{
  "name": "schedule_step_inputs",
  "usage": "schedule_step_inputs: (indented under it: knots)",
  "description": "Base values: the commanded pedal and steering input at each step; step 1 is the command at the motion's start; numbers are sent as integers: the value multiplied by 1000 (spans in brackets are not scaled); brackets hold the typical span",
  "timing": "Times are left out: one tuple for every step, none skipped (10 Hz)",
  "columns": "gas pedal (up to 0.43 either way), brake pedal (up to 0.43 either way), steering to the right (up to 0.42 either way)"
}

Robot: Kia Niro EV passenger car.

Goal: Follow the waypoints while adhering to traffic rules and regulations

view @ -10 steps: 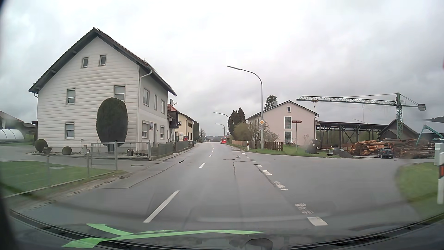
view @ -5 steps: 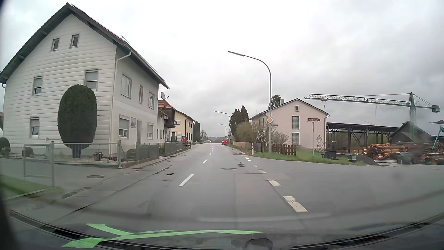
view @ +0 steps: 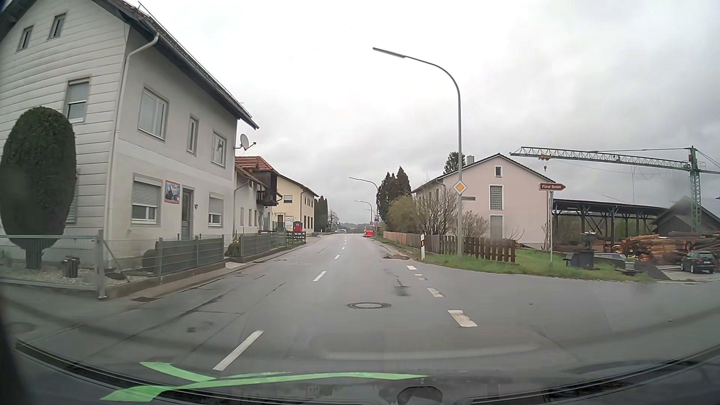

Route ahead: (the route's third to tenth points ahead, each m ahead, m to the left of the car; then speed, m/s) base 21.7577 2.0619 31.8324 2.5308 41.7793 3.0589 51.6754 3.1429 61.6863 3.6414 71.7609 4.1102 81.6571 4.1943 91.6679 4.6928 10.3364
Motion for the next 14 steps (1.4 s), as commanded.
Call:
schedule_step_inputs:
  knots:
    - [87,0,-12]
    - [87,0,-13]
    - [87,0,-13]
    - [87,0,-14]
    - [87,0,-19]
    - [87,0,-22]
    - [98,0,-22]
    - [98,0,-22]
    - [98,0,-22]
    - [87,0,-21]
    - [87,0,-19]
    - [87,0,-19]
    - [79,0,-18]
    - [79,0,-16]
